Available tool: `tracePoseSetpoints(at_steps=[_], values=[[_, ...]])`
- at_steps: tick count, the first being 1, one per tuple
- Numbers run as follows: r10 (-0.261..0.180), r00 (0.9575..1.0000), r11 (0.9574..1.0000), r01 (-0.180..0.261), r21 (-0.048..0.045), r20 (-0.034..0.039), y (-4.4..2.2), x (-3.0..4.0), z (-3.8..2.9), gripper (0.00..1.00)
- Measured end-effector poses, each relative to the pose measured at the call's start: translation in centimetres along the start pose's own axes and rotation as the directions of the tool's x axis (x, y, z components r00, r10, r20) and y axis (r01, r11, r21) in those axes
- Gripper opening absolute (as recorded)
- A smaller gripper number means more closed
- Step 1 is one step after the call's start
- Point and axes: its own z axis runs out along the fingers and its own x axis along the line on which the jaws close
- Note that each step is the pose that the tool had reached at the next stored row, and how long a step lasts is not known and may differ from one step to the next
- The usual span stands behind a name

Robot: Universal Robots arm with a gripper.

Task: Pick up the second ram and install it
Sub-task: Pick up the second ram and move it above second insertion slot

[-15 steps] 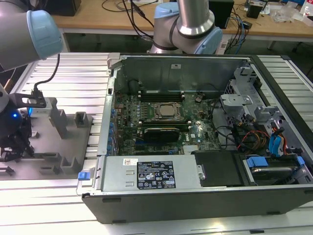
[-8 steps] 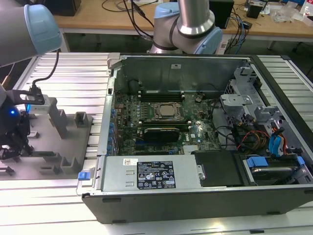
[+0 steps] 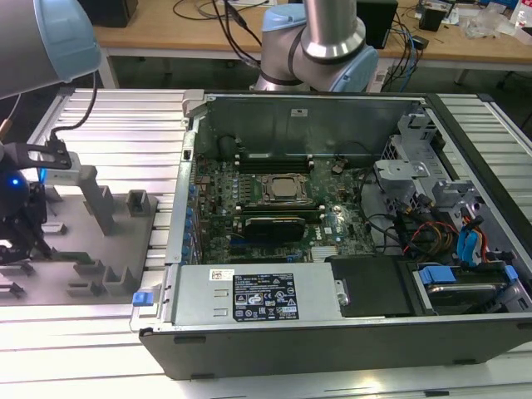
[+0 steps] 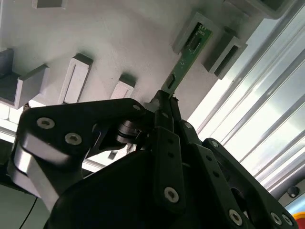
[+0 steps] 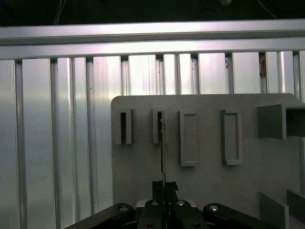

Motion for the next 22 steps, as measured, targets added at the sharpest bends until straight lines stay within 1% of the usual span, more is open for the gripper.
tracePoseSetpoints(at_steps=[2, 10, 12, 17, 18, 22], values=[[0.0, 1.0, 1.0, 0.0, 0.0, 0.0, 0.01, -0.01, -0.4, 0.13], [0.0, 1.0, 1.0, 0.0, 0.0, 0.0, 0.04, -0.04, -1.48, 0.13], [0.0, 1.0, 1.0, 0.0, -0.0001, 0.0, 0.05, -0.07, -1.93, 0.13], [0.0, 1.0, 1.0, 0.0, 0.0, 0.0, 0.07, -0.1, -2.65, 0.13], [0.0, 1.0, 1.0, 0.0, 0.0, 0.0, 0.08, -0.1, -2.96, 0.13], [0.0, 1.0, 1.0, 0.0, 0.0, 0.0, 0.1, -0.11, -3.65, 0.13]])
